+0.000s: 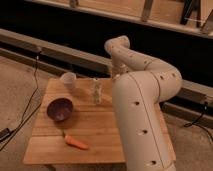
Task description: Place the white sponge in the ceramic cup
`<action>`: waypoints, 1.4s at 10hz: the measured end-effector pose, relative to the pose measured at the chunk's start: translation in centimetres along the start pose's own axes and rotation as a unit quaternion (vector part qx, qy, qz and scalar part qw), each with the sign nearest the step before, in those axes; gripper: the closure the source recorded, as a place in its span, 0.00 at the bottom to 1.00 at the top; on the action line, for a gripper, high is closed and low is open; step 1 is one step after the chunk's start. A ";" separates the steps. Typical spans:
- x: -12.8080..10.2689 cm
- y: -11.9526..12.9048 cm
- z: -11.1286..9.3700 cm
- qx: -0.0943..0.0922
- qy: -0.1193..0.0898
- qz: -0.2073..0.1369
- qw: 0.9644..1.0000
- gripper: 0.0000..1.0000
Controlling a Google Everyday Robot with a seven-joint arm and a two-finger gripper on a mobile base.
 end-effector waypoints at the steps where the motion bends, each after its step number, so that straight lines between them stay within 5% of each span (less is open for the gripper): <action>1: -0.2 1.0 -1.3 0.012 -0.004 -0.016 1.000 1.00; 3: -1.1 2.9 -3.4 0.032 -0.020 -0.044 0.998 1.00; 5: -2.2 5.4 -4.7 0.031 -0.041 -0.072 0.996 1.00; 8: -3.3 8.8 -4.7 0.015 -0.064 -0.104 0.992 1.00; 14: -4.1 13.9 -4.3 -0.018 -0.074 -0.138 0.987 1.00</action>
